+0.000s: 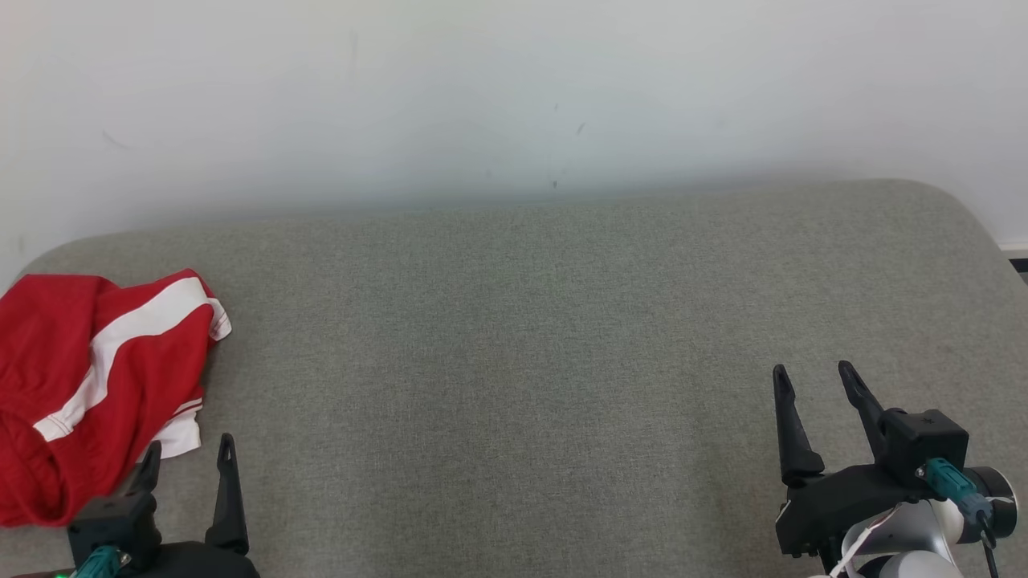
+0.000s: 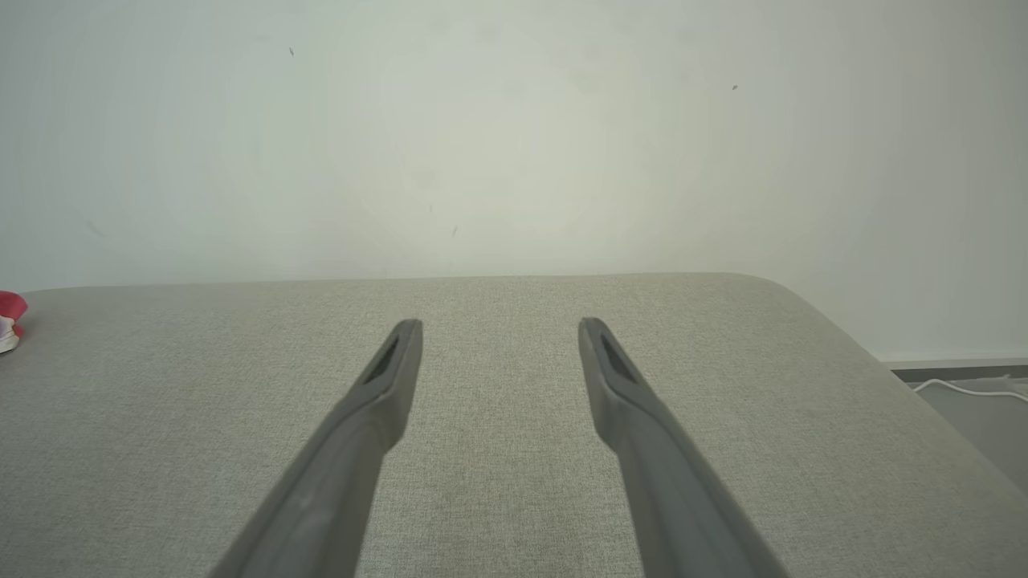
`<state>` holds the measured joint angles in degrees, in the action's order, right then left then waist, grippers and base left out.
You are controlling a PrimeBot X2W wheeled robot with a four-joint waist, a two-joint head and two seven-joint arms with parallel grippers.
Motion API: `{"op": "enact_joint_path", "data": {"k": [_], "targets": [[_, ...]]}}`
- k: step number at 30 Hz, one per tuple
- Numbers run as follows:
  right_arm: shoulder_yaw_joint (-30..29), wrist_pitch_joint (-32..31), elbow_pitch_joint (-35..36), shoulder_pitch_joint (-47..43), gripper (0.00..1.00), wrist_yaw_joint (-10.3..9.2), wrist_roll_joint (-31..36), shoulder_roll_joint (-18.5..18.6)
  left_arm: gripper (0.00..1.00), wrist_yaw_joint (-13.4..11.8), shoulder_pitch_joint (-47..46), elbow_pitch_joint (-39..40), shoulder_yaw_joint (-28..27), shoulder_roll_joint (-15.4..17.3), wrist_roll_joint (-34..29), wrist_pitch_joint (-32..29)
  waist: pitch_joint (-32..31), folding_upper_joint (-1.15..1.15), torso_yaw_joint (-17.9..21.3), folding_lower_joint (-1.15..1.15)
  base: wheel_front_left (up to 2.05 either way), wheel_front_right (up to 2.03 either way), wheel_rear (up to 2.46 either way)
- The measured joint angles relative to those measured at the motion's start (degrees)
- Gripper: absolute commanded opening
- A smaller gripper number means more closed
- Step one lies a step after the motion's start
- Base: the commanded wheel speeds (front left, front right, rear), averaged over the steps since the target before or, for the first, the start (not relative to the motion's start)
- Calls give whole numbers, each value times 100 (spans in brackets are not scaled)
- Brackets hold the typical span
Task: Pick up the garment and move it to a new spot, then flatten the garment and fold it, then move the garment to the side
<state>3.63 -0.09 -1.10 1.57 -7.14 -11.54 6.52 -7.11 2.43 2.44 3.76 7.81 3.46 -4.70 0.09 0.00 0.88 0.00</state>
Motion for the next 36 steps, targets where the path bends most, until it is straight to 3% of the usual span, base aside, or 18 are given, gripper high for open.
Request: {"op": "enact_joint_path", "data": {"k": [18, 36], "targets": [[-126, -98, 113, -136, 100, 0, -14, -20, 100, 0, 56, 119, -105, -85, -44, -241, -15, 0, -203, 0, 0, 0, 0], [-47, -149, 57, -105, 100, 56, -101, -25, 100, 0, -46, 189, -245, -204, -47, -337, -10, 0, -1132, 0, 0, 0, 0]]}}
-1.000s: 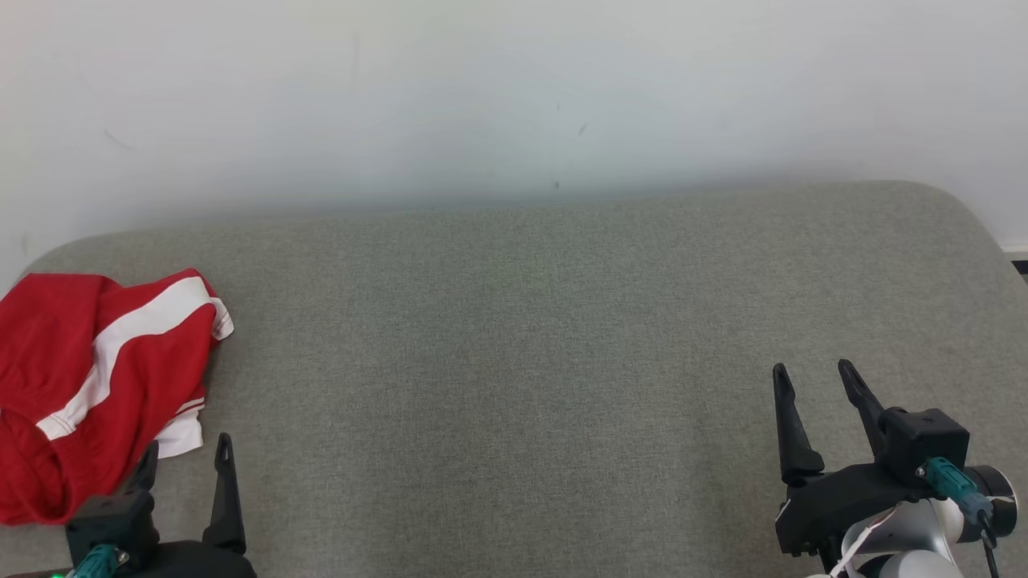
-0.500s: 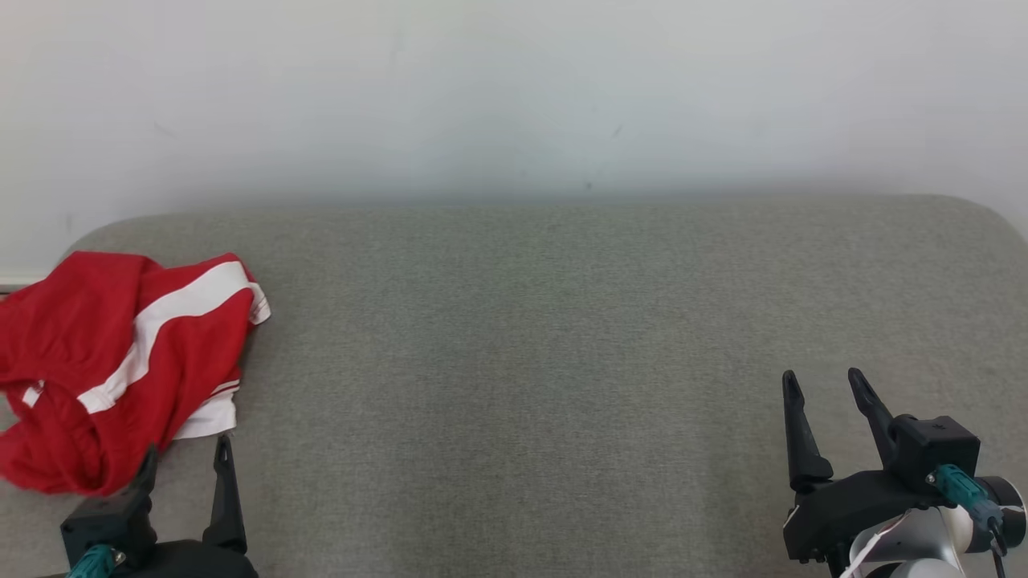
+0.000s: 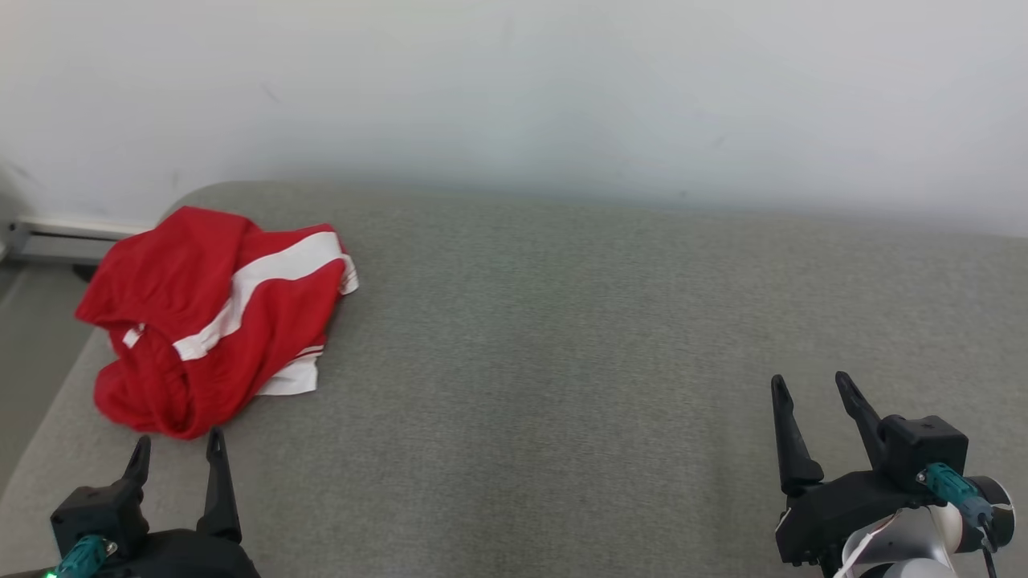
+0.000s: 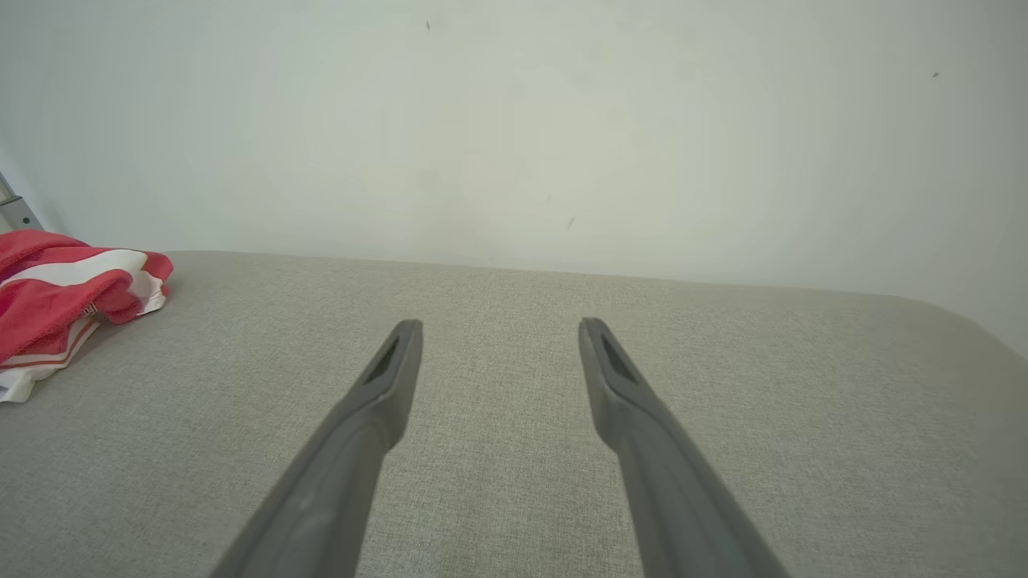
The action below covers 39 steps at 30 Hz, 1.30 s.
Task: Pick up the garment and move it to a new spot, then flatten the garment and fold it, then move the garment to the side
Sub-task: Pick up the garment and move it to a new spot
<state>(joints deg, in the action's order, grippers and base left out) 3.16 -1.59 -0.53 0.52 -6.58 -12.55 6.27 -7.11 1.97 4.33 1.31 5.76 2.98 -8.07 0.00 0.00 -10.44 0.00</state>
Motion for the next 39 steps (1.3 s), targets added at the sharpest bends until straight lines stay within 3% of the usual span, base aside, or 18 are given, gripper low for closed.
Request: {"op": "enact_joint_path", "data": {"k": [19, 29, 39], "targets": [[175, -42, -209, 255, 100, 137, -3, -8, 100, 1, -16, -122, -35, -24, 67, -55, 36, 0, -1165, 0, 0, 0, 0], [258, -19, -342, 309, 100, 172, -5, -34, 100, 1, -6, -110, -31, -37, 68, -55, 36, 0, -1471, 0, 0, 0, 0], [299, -4, -468, 420, 100, 207, -45, -69, 100, 1, 3, -100, -55, -42, 133, -53, 22, 0, -1508, 0, 0, 0, 0]]}}
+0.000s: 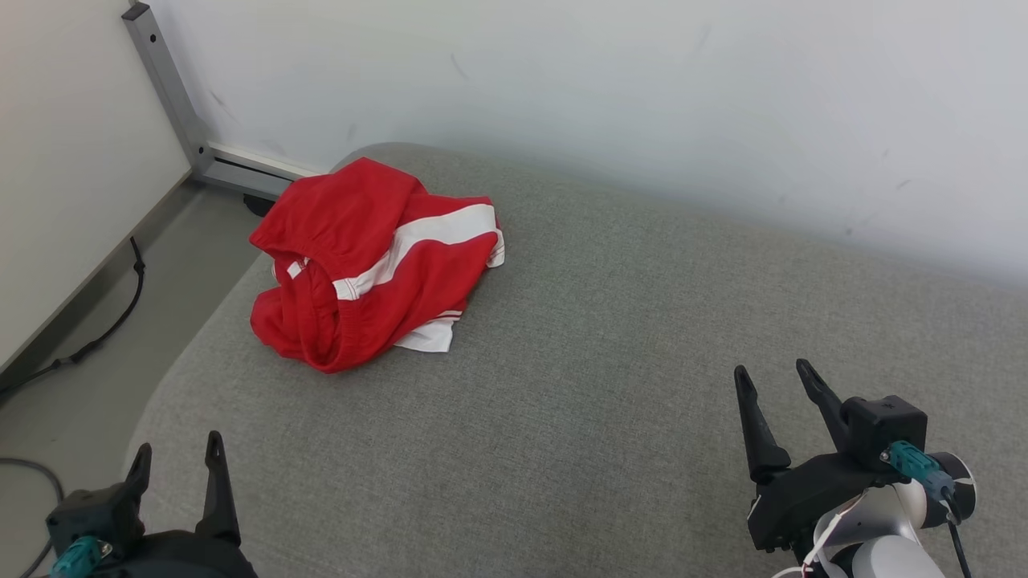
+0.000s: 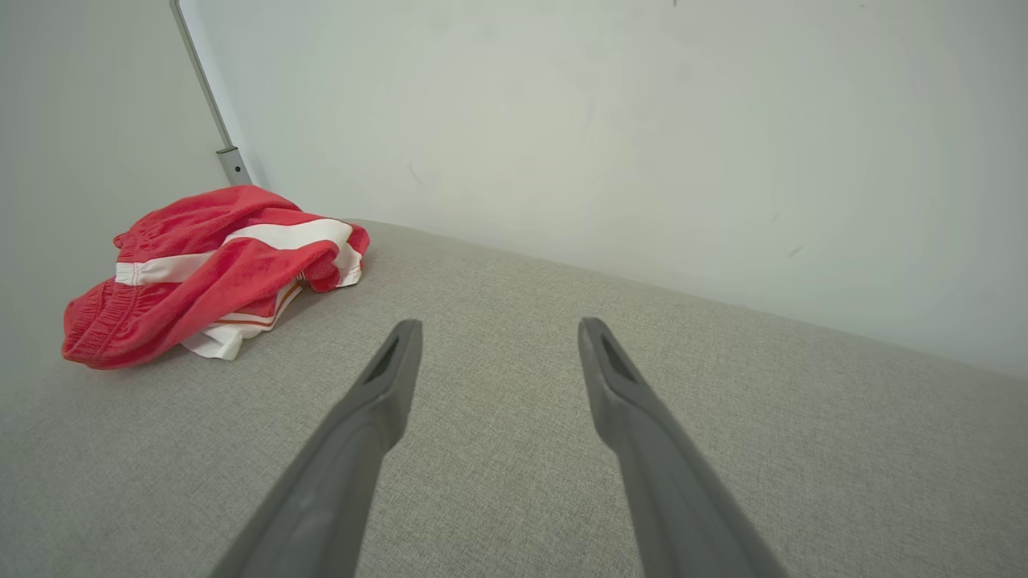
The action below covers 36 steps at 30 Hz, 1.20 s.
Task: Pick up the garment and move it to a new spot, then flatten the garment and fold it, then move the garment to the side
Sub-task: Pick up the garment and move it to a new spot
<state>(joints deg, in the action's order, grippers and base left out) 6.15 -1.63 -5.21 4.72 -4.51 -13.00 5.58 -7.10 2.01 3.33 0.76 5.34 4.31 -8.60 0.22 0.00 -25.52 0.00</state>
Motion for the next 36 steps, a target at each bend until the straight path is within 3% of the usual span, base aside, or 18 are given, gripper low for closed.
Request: {"op": "enact_joint_path", "data": {"k": [4, 17, 27, 32, 36], "targets": [[-1, 13, -1, -1, 100, -1, -2, 0, 100, 14, -76, -47, 7, -35, 141, -1, 7, 0, 22, 0, 0, 0, 0], [143, -41, -22, 123, 100, 57, -2, -14, 100, 421, -1591, -756, -229, 152, 706, -148, 177, 0, 316, 0, 0, 0, 0], [155, -120, 55, 321, 100, 74, 0, 19, 100, 621, -2996, -1882, -710, 427, 1204, -358, 470, 0, 753, 1, 0, 0, 0], [142, -148, 147, 450, 100, 74, 7, 78, 100, 913, -3743, -2609, -677, 744, 1227, -576, 660, -1, 999, 1, 0, 0, 0], [127, -194, 187, 547, 100, 74, 8, 108, 100, 1071, -4202, -3036, -630, 814, 1396, -760, 843, 0, 1175, 1, 0, 0, 0]]}}
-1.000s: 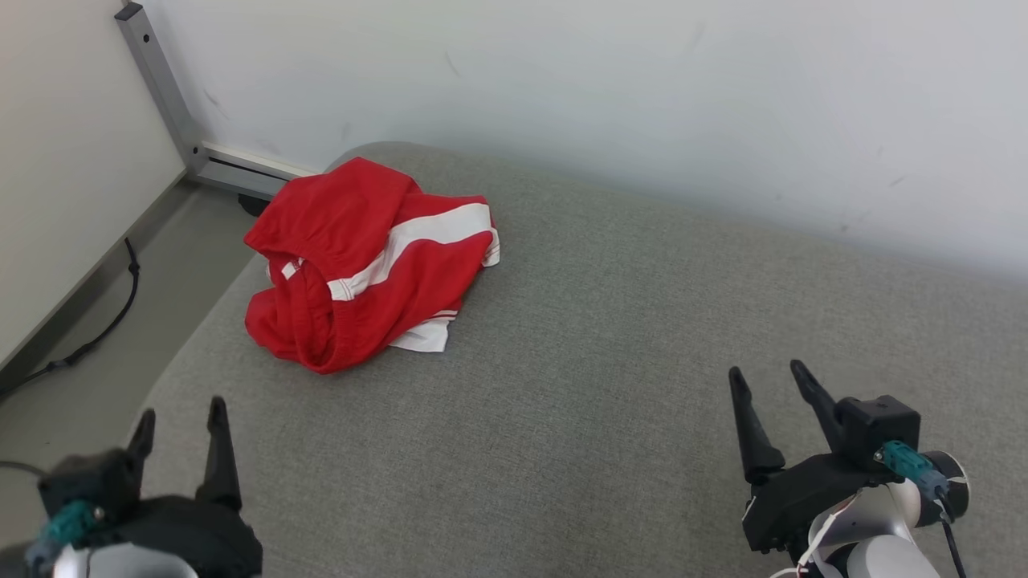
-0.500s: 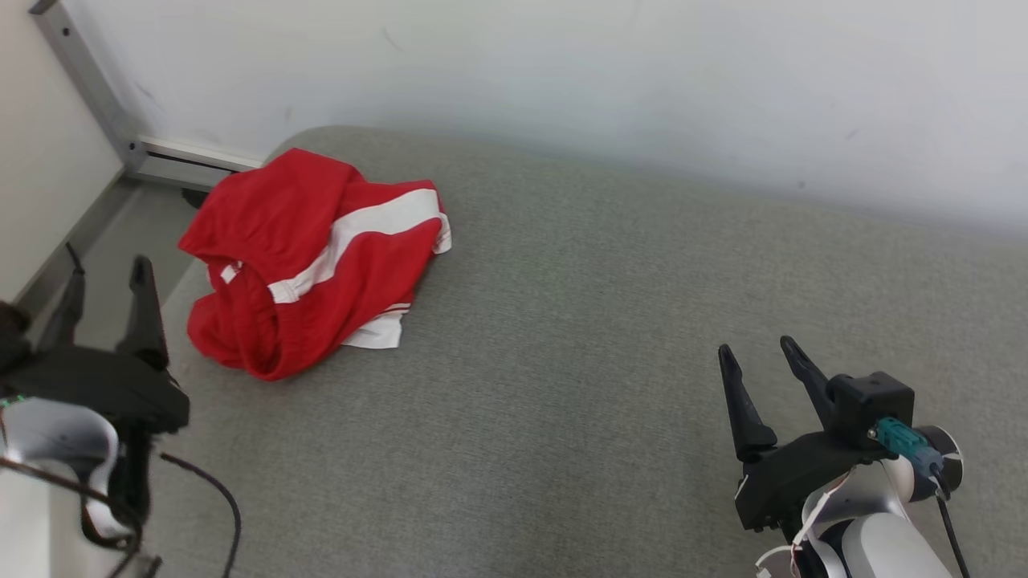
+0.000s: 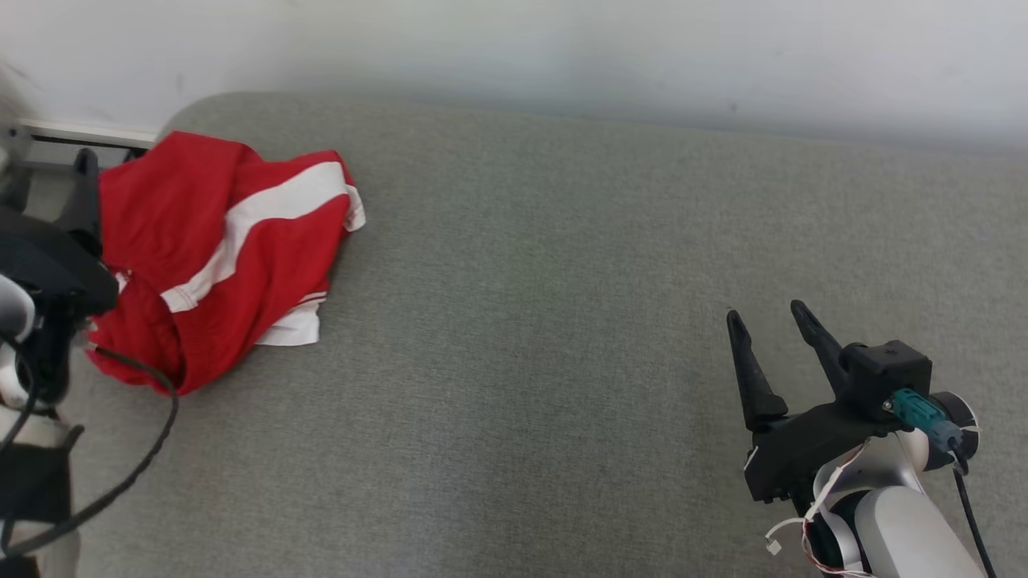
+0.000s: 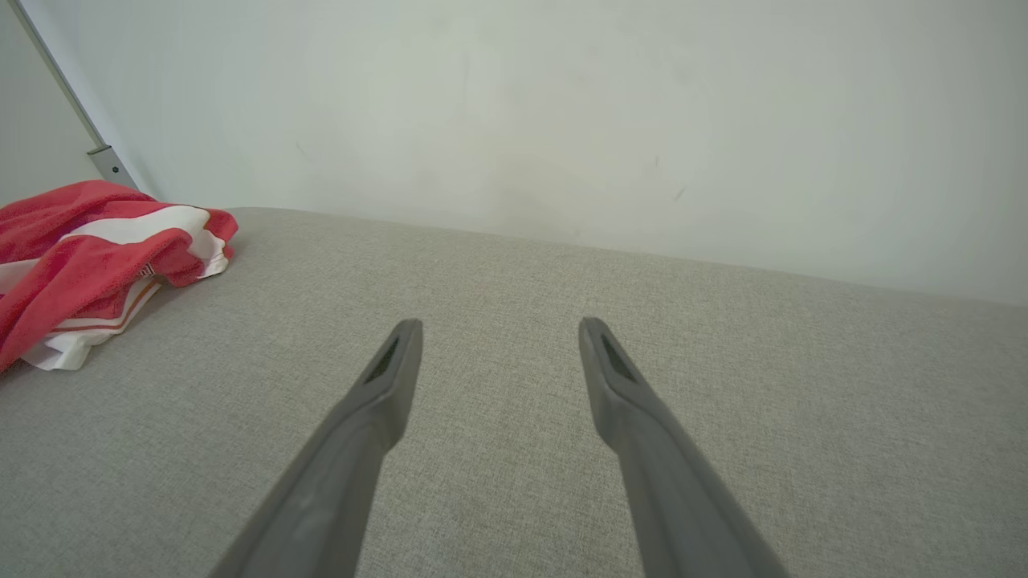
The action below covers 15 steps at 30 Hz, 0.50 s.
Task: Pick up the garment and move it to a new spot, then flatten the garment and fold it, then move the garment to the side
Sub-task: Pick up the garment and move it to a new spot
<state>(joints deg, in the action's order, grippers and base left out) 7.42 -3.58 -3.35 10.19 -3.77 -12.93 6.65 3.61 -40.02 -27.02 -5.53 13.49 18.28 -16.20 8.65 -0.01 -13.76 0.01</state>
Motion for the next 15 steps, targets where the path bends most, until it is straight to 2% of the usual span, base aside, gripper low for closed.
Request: {"op": "enact_joint_path", "data": {"k": [6, 15], "targets": [[-8, -52, 69, 104, 100, 0, 37, 34, 100, 126, -638, -788, 71, 312, 22, -365, 306, 0, 217, 0, 0, 0, 0], [8, -99, 144, 349, 100, 0, 63, 62, 100, 248, -1199, -1647, 382, 475, -60, -879, 715, 0, 510, 0, 0, 0, 0]]}}
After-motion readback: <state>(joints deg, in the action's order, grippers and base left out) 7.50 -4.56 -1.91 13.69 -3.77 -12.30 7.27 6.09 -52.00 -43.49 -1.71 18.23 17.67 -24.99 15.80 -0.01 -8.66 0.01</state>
